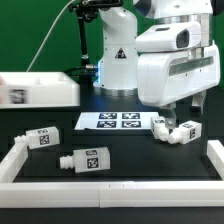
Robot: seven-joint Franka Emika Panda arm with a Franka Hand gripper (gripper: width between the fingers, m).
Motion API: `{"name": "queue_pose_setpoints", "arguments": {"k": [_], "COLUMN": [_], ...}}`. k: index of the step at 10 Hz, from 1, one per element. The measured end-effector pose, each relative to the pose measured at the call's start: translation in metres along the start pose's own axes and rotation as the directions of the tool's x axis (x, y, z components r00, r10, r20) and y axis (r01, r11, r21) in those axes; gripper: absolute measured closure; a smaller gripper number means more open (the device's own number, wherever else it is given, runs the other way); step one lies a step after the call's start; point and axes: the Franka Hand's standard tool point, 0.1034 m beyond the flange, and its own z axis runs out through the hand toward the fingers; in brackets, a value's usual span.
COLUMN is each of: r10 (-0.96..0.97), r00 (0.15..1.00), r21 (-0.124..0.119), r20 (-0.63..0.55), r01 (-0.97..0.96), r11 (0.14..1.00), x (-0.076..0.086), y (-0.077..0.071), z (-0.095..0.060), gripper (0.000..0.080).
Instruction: Assemble one leg
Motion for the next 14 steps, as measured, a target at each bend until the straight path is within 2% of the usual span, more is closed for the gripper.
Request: {"name": "queue_pose_setpoints", "arguments": {"k": [9,11,12,13,14], "r10": [0.000,-0.002,-0.032,-0.057,-0.105], "r00": [1.000,1.000,0.999,0.998,0.994], "r21": [0.001,0.006,-0.006,-0.007,-0.014], "r20": [0.002,0.010,0.001,0.010,0.016], "r01": [0.000,0.002,0.032,0.057,0.105], "r11": [1.000,1.000,0.999,0.998,0.994], "x": [-0.001,0.003,-0.001,-0.020,-0.041], "y": [-0.001,-0.004,-0.002,0.002,0.016], "z": [0.001,-0.006,-0.009,-0.008,-0.008], "gripper": [0.0150,0.0150,0.0150,0.0150,0.0150]}}
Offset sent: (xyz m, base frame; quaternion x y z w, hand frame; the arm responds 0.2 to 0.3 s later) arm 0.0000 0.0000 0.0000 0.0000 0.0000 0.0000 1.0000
